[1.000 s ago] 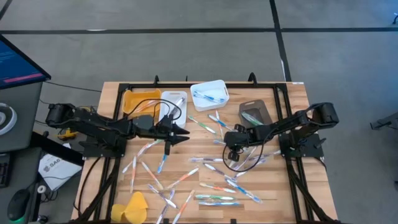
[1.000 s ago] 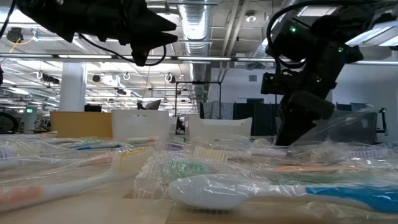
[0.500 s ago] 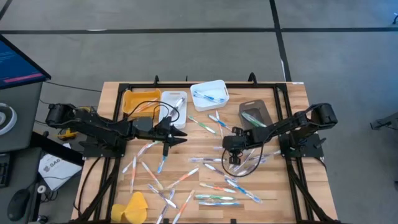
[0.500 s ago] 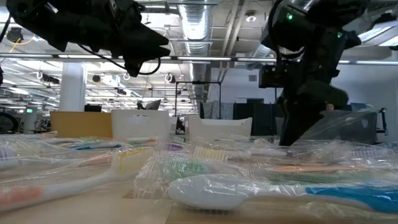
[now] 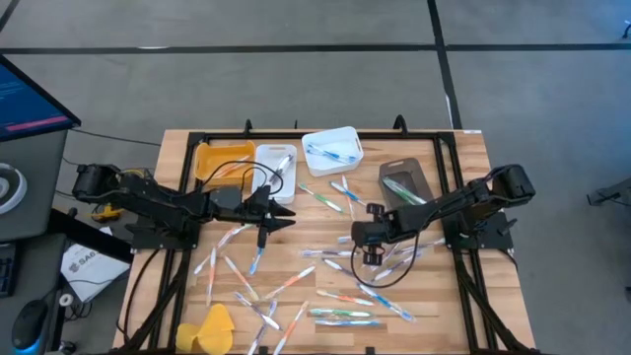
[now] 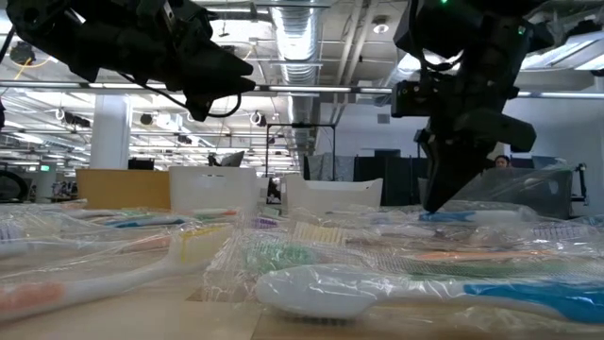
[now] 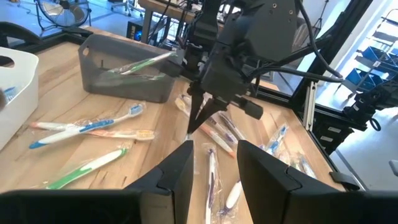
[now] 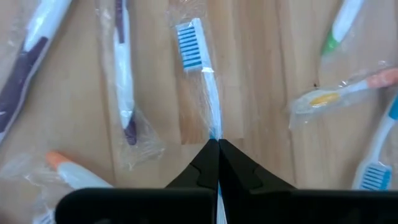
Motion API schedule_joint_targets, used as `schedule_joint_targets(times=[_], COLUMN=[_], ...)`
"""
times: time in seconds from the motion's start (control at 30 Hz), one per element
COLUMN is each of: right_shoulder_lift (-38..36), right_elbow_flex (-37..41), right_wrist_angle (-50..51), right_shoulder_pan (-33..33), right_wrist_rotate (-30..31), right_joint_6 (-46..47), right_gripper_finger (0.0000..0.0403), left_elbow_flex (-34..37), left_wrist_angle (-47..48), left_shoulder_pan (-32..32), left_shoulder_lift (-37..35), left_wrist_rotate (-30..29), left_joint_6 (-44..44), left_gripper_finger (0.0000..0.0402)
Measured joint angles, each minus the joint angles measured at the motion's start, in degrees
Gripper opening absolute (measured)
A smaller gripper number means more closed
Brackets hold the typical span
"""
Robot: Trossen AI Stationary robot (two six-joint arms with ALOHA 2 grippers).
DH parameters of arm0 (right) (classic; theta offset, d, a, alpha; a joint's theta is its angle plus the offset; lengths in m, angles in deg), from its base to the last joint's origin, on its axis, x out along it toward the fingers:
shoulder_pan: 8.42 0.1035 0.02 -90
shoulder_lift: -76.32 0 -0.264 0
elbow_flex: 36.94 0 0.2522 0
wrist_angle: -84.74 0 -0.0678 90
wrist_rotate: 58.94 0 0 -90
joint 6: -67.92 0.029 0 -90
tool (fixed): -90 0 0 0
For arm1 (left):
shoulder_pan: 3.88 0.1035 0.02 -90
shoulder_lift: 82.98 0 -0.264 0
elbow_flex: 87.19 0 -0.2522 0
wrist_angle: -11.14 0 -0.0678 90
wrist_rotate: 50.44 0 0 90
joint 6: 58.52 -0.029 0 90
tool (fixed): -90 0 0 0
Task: Pick & Place Toothbrushes
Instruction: Put the blue toothbrush into the right white bin
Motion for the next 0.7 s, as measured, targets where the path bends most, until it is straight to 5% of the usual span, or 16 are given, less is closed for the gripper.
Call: schedule_joint_targets(times=[0.37,0.7], right_shoulder_lift=[-0.09,-0.2], right_elbow_flex=[-0.8,-13.89], right_wrist_angle=[2.95,11.9], right_shoulder_pan=[-0.57,2.6], right_wrist_rotate=[1.16,5.14], right_joint_6=[-0.48,-7.25], right_gripper_finger=[0.0,0.0], left_elbow_flex=[0.0,0.0], left_wrist_angle=[-0.02,0.01], left_shoulder_pan=[0.0,-0.08], left_shoulder_lift=[0.0,0.0], left_wrist_rotate=[0.0,0.0], left_joint_6=[0.0,0.0], left_gripper_finger=[0.0117,0.0117])
